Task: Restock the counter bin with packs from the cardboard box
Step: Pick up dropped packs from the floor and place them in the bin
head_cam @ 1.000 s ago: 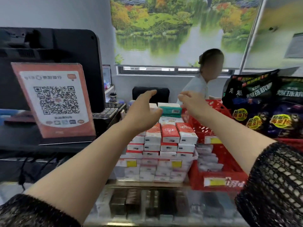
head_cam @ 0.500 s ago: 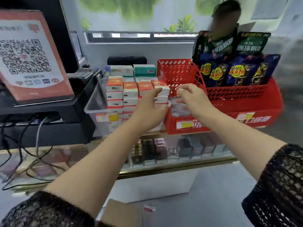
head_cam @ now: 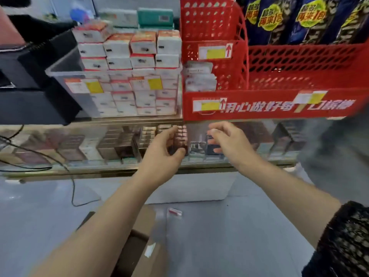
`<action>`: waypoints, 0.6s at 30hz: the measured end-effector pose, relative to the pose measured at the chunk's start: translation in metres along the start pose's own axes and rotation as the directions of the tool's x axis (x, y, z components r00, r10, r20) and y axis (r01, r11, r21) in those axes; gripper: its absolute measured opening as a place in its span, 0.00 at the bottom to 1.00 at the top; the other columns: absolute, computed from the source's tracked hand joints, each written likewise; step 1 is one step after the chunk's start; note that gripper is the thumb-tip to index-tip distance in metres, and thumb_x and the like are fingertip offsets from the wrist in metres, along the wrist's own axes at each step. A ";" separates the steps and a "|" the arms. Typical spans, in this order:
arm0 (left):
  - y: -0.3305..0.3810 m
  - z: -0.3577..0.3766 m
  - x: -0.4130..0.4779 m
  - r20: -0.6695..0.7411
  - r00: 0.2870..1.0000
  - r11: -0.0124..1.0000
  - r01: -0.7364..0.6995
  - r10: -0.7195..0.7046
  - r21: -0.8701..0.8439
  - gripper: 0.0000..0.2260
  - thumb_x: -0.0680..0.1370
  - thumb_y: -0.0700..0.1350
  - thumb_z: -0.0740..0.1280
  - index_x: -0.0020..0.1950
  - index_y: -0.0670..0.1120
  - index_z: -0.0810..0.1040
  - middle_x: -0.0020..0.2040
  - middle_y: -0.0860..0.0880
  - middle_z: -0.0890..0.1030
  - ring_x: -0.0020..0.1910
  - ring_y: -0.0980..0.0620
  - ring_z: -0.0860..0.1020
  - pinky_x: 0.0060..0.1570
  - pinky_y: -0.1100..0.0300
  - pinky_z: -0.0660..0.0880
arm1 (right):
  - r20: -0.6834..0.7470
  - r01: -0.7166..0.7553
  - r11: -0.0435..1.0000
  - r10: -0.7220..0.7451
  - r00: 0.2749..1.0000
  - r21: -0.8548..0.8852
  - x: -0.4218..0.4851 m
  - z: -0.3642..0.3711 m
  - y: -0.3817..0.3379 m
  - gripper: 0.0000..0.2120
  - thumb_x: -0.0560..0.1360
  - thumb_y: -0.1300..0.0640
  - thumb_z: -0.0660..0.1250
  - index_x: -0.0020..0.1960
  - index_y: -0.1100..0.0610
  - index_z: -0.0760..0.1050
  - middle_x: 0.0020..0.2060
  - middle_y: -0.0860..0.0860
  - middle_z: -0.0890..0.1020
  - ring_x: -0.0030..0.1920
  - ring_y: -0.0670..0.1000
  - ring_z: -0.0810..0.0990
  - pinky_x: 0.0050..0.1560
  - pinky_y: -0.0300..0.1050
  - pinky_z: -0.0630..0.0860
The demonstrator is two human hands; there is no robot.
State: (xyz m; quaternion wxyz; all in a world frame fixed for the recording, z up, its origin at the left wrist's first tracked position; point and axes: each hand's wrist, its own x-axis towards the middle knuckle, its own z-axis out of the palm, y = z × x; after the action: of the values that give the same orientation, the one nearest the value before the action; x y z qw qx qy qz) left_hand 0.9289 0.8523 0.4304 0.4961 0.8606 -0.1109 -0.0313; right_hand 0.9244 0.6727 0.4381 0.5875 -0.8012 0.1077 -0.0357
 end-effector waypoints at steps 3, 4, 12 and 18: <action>-0.035 0.022 -0.008 -0.026 0.998 0.998 0.055 -0.055 -0.006 0.24 0.77 0.43 0.66 0.73 0.51 0.66 0.69 0.54 0.71 0.66 0.56 0.70 0.62 0.56 0.72 | 0.065 -0.038 0.999 0.037 0.997 0.022 -0.001 0.022 0.042 0.05 0.80 0.57 0.60 0.51 0.50 0.74 0.49 0.49 0.80 0.48 0.48 0.81 0.50 0.43 0.75; -0.047 0.029 -0.010 -0.031 0.997 0.997 0.075 -0.076 -0.013 0.24 0.78 0.43 0.66 0.72 0.51 0.66 0.68 0.54 0.71 0.66 0.55 0.70 0.61 0.57 0.72 | 0.084 -0.049 0.998 0.046 0.995 0.034 -0.003 0.032 0.056 0.05 0.80 0.57 0.60 0.51 0.49 0.73 0.48 0.49 0.80 0.48 0.48 0.81 0.50 0.44 0.75; -0.199 0.100 -0.031 0.042 0.975 0.976 0.216 -0.216 0.014 0.20 0.78 0.43 0.65 0.69 0.55 0.68 0.66 0.58 0.70 0.62 0.60 0.69 0.55 0.68 0.70 | 0.193 -0.190 0.981 0.179 0.965 0.041 -0.007 0.120 0.216 0.07 0.80 0.59 0.59 0.53 0.50 0.74 0.51 0.52 0.80 0.49 0.50 0.81 0.40 0.34 0.75; -0.326 0.148 -0.031 0.057 0.942 0.944 0.330 -0.330 0.009 0.20 0.78 0.42 0.64 0.68 0.55 0.70 0.65 0.56 0.72 0.60 0.60 0.71 0.55 0.69 0.68 | 0.200 -0.287 0.957 0.291 0.935 -0.048 0.000 0.179 0.359 0.05 0.78 0.56 0.61 0.49 0.50 0.76 0.48 0.48 0.80 0.48 0.48 0.80 0.49 0.44 0.78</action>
State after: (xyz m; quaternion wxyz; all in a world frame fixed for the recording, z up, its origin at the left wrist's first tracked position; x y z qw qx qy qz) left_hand 0.9269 0.8907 0.0734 0.4809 0.8655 0.0206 -0.1389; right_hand 0.9102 0.7368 0.0425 0.5869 -0.7814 0.1635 0.1349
